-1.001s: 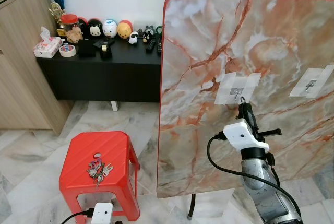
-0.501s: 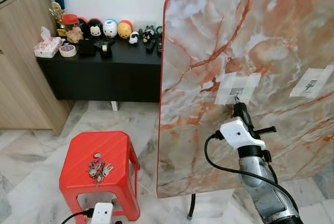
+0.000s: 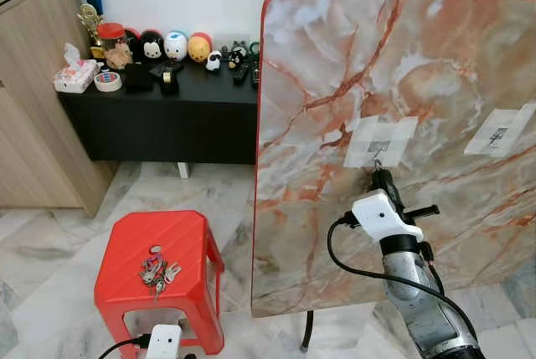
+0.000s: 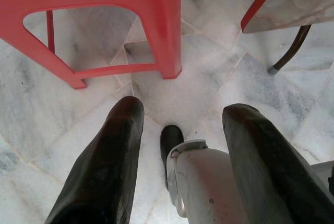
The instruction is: Hang keys on a hook
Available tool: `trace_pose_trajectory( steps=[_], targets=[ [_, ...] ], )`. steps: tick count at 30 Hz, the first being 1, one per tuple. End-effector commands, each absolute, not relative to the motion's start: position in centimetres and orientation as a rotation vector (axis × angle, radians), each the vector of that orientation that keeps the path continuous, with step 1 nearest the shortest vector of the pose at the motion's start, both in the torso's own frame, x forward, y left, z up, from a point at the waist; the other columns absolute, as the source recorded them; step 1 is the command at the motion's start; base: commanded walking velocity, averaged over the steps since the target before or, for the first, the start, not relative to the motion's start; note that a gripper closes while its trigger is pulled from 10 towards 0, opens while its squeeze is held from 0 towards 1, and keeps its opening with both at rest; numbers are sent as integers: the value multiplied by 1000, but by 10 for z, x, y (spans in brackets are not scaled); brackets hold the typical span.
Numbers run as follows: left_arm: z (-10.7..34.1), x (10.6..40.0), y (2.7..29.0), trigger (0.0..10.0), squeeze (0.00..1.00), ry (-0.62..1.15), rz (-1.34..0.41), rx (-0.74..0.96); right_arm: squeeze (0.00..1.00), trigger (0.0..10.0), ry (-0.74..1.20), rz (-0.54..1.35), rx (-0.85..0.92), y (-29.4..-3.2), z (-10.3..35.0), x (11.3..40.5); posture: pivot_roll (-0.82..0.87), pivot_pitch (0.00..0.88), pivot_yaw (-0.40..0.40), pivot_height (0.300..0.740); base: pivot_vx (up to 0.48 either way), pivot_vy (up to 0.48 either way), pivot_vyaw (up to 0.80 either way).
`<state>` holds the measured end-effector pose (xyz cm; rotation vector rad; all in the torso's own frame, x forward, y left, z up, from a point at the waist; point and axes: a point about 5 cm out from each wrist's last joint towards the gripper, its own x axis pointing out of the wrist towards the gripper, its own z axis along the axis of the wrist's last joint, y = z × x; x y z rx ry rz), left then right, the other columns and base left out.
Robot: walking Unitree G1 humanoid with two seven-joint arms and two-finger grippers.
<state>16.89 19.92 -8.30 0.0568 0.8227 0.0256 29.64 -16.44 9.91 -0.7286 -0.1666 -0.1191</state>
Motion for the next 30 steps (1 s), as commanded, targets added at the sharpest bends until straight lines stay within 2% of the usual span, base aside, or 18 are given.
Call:
trace_pose_trajectory(
  steps=[1,2,3,9,19,20,21,22,25,29,30],
  targets=[
    [-84,168,196,10000,0,831,21,50,0,10000,-153,-102,-709,-163,98,299,72,0,-87,740,0,0,0],
    [-84,168,196,10000,0,831,21,50,635,10000,-151,-102,-698,-163,98,298,72,0,-87,740,0,0,0],
    [-84,168,196,10000,0,830,20,50,1000,10000,-153,-101,-698,-163,98,298,72,0,-87,740,0,0,0],
    [-84,168,196,10000,0,829,22,45,1000,10000,-158,-102,-673,-162,98,297,72,0,-87,740,0,0,0],
    [-84,169,196,10000,0,833,24,38,1000,10000,-162,38,-481,-149,96,292,71,0,-88,740,0,0,0],
    [-84,168,196,10000,0,833,25,37,294,10000,-154,63,-455,-147,95,290,71,0,-88,740,0,0,0],
    [-84,168,196,10000,0,834,25,37,294,10000,-131,91,-415,-146,90,288,71,0,-88,740,0,0,0],
    [-84,168,196,10000,0,834,26,37,0,10000,-107,107,-381,-145,86,286,69,0,-88,740,0,0,0],
    [-84,168,197,10000,0,836,27,35,0,10000,127,80,-177,-157,47,277,69,0,-88,740,0,0,0],
    [-84,168,198,10000,0,839,17,52,0,10000,360,7,-88,-170,5,262,76,0,-85,740,0,0,0],
    [-84,168,198,10000,0,839,17,52,0,10000,360,7,-88,-170,5,262,76,0,-85,740,0,0,0]
  ],
)
